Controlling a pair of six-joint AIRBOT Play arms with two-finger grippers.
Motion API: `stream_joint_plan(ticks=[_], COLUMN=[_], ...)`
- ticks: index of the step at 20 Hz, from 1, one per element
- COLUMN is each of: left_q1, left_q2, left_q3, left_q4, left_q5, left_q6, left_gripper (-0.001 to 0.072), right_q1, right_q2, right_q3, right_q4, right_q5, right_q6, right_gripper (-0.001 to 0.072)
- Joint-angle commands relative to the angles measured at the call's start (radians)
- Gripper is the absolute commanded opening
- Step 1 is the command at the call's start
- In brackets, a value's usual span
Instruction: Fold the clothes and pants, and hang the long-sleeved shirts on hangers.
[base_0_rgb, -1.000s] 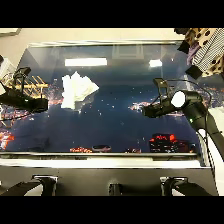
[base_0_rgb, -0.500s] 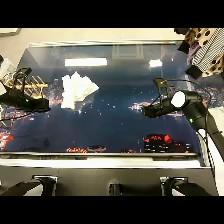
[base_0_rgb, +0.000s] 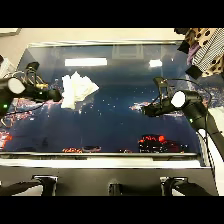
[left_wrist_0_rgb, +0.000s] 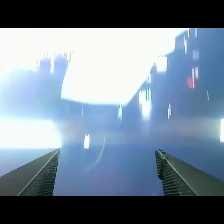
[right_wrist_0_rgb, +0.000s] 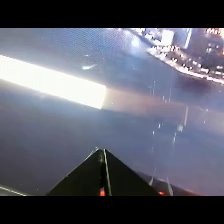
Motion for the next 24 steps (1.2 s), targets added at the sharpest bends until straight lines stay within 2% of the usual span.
stream_joint_plan(ticks=[1, 2, 3, 5, 6, 8, 10, 11, 12, 16, 20, 24], left_q1=[-0.026, -0.035, -0.043, -0.056, -0.061, -0.071, -0.08, -0.083, -0.088, -0.117, -0.241, -0.487], left_q2=[-0.127, -0.163, -0.196, -0.267, -0.303, -0.362, -0.4, -0.407, -0.407, -0.36, -0.263, -0.249], left_q3=[0.001, 0.001, 0.001, 0.011, 0.023, 0.061, 0.105, 0.131, 0.159, 0.25, 0.234, 0.235], left_q4=[0.0, 0.0, 0.0, -0.002, -0.002, -0.002, -0.006, -0.01, -0.01, -0.155, -0.341, -0.396], left_q5=[0.254, 0.311, 0.354, 0.401, 0.406, 0.402, 0.396, 0.367, 0.316, 0.033, -0.081, -0.095], left_q6=[0.004, 0.003, 0.003, 0.003, 0.003, 0.003, 0.011, 0.011, 0.012, 0.131, 0.13, -0.007], left_gripper=[0.0696, 0.0696, 0.0695, 0.0695, 0.0694, 0.0687, 0.0628, 0.042, 0.0007, 0.0014, 0.0013, 0.0014], right_q1=[0.001, 0.001, 0.001, 0.001, 0.001, 0.001, 0.001, 0.001, 0.001, 0.001, 0.001, 0.001], right_q2=[0.001, 0.001, 0.001, 0.001, 0.001, 0.001, 0.001, 0.001, 0.001, 0.001, 0.044, 0.192], right_q3=[0.001, 0.001, 0.001, 0.001, 0.001, 0.001, 0.001, 0.001, 0.001, 0.001, 0.001, 0.001], right_q4=[0.004, 0.003, 0.003, 0.003, 0.003, 0.004, 0.004, 0.004, 0.003, 0.003, -0.021, -0.111], right_q5=[0.0, 0.01, 0.022, 0.034, 0.037, 0.047, 0.058, 0.064, 0.074, 0.155, 0.279, 0.379], right_q6=[0.004, 0.004, 0.004, 0.004, 0.004, 0.006, 0.043, 0.063, 0.076, 0.107, 0.106, 0.119], right_gripper=[0.0046, 0.0047, 0.0078, 0.0215, 0.0258, 0.0257, 0.0257, 0.0257, 0.0257, 0.0254, 0.0254, 0.0253])
